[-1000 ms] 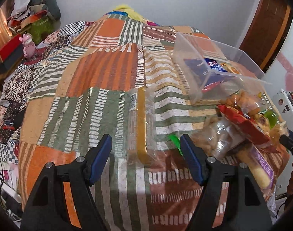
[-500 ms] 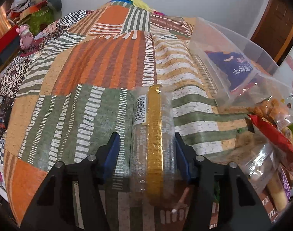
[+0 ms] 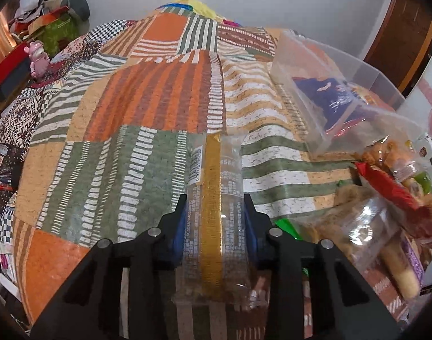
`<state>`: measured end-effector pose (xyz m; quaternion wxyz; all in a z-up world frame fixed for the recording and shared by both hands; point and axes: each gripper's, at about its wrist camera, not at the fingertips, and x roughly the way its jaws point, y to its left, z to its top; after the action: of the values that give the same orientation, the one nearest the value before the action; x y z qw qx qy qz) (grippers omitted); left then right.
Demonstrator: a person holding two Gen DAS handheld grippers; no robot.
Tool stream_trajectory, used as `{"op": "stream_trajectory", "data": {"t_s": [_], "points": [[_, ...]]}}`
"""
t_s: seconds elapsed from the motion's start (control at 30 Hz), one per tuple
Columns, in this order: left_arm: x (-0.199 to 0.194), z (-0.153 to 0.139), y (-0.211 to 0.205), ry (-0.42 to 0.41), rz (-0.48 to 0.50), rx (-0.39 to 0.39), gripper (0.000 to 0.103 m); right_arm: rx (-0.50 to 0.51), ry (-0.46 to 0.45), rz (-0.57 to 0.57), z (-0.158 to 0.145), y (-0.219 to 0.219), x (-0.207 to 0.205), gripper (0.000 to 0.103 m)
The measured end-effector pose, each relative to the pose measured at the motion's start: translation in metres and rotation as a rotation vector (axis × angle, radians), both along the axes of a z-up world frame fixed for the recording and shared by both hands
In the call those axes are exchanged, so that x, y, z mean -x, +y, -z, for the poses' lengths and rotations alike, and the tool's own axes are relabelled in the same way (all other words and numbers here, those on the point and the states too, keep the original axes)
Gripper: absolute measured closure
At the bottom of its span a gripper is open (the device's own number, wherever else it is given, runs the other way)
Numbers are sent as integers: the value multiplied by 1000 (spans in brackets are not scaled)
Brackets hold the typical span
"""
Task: Organize snacks
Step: 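Grasp the yellow-striped biscuit stick pack with the left tool while the right tool grasps the sliced bread loaf, then lower both held snacks into the clear box and open both tools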
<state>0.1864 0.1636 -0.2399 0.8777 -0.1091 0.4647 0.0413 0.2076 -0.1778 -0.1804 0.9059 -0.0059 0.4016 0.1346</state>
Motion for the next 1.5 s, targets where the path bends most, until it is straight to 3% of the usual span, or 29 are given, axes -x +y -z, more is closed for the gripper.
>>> {"op": "stream_trajectory", "data": {"t_s": [0.5, 0.87, 1.1, 1.5], "points": [[2, -93, -33, -182, 45, -5, 68, -11, -179, -41, -53, 2, -21, 26], [-35, -130, -74, -260, 121, -10, 68, -56, -288, -109, -76, 29, -52, 26], [-71, -127, -93, -254, 155, -13, 68, -53, -217, -143, -61, 49, -87, 26], [-127, -97, -100, -149, 155, -7, 68, 4, -74, -208, -30, 74, -119, 26]]}}
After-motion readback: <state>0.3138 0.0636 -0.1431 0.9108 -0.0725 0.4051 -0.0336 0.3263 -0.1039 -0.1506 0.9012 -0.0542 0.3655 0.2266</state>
